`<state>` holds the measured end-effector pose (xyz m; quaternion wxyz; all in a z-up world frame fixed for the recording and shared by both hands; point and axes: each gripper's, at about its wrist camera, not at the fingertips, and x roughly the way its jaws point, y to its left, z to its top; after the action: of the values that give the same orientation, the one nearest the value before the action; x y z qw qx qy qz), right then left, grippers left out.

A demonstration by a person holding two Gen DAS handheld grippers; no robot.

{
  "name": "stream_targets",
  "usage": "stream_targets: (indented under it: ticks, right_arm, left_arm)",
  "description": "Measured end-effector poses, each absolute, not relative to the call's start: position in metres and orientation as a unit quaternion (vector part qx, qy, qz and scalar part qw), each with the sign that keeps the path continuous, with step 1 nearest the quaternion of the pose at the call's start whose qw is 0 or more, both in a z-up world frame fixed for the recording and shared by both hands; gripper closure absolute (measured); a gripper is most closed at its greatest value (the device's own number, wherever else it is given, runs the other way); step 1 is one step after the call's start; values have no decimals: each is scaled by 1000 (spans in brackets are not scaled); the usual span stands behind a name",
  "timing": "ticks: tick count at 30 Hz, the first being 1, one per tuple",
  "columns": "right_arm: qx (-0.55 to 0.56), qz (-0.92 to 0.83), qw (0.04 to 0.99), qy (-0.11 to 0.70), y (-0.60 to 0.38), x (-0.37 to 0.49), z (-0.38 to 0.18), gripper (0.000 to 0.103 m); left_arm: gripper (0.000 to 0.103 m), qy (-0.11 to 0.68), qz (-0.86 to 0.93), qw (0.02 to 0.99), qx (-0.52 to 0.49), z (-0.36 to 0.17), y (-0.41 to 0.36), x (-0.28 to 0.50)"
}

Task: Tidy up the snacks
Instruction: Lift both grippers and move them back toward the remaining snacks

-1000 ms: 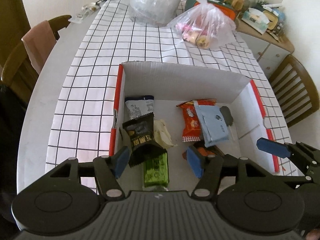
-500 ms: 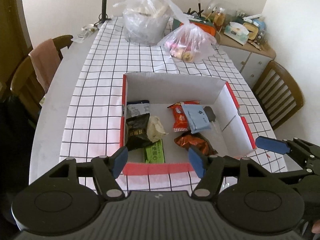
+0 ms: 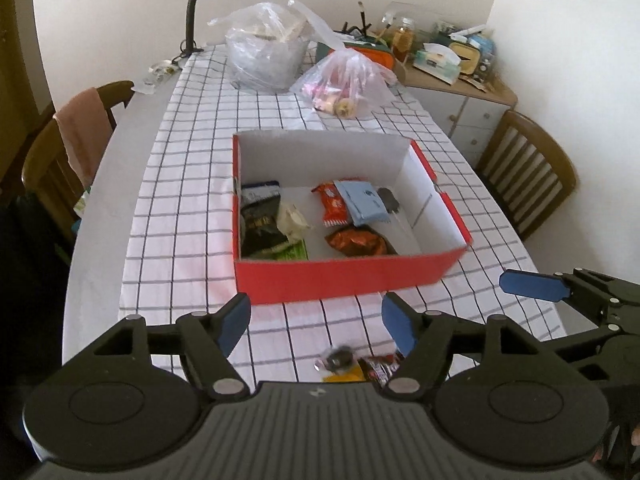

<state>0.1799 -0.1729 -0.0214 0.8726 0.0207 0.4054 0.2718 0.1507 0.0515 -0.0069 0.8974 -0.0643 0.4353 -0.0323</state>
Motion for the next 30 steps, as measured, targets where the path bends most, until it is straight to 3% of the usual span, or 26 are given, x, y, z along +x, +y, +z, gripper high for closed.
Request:
stream_targets:
  ticks: [3,9,22,30]
  right_arm:
    - [27,266,872,409,-178,171,-27,3]
    - [45,249,869,425,-190,160,-43,1]
    - [39,197,849,490,-206,157,-104,2]
    - [32,165,844,510,-218,176,-129,8]
  left_arm:
    - [30,432,-33,899,-66,-11,48,138]
    - [25,446,-32,891,-80,-29,45,122]
    - [25,519,-15,848,-102,-88,34,125]
    - [25,550,-4,828,-109,-118,24,143]
